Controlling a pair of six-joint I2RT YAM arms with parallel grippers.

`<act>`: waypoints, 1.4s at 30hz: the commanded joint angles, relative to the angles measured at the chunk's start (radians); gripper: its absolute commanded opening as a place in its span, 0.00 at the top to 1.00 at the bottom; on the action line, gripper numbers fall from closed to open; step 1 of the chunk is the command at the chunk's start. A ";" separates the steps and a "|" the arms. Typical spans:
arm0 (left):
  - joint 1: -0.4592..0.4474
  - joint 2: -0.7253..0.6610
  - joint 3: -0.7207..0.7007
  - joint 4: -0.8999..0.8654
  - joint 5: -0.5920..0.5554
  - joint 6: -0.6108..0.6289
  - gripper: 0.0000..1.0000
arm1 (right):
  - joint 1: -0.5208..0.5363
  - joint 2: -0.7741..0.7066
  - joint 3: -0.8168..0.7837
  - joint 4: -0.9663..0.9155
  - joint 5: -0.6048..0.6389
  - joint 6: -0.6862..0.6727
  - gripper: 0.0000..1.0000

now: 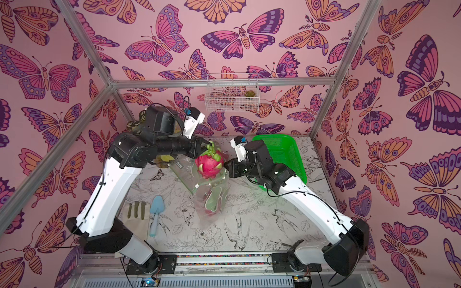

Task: Open the zip-top bag and take out the dragon fruit
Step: Pick up the dragon fruit from the zipper food storage bag, then place the dragon fruit in the basket.

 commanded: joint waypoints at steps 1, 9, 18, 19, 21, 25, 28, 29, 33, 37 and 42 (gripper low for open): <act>-0.009 0.029 0.059 0.073 0.036 0.000 1.00 | -0.017 -0.027 -0.021 0.010 -0.014 0.011 1.00; -0.010 0.110 0.144 0.201 0.063 -0.012 1.00 | -0.039 -0.105 -0.061 -0.026 -0.017 -0.002 1.00; -0.011 0.256 0.196 0.393 0.132 -0.043 1.00 | -0.051 -0.235 -0.101 -0.119 0.025 -0.032 1.00; -0.012 0.277 0.213 0.402 0.142 -0.046 1.00 | -0.053 -0.248 -0.108 -0.130 0.034 -0.033 1.00; -0.015 0.322 0.259 0.420 0.152 -0.057 1.00 | -0.059 -0.278 -0.126 -0.150 0.055 -0.036 1.00; -0.025 0.380 0.324 0.460 0.168 -0.074 1.00 | -0.079 -0.311 -0.156 -0.188 0.074 -0.033 1.00; -0.031 0.395 0.334 0.511 0.187 -0.085 1.00 | -0.092 -0.330 -0.170 -0.210 0.076 -0.030 1.00; -0.033 0.396 0.334 0.531 0.185 -0.087 1.00 | -0.096 -0.336 -0.176 -0.213 0.078 -0.030 1.00; -0.038 0.408 0.334 0.589 0.192 -0.097 1.00 | -0.110 -0.348 -0.194 -0.226 0.084 -0.030 1.00; -0.044 0.425 0.333 0.651 0.231 -0.116 1.00 | -0.128 -0.348 -0.209 -0.236 0.092 -0.029 1.00; -0.047 0.481 0.334 0.703 0.238 -0.135 1.00 | -0.138 -0.349 -0.225 -0.223 0.098 -0.033 1.00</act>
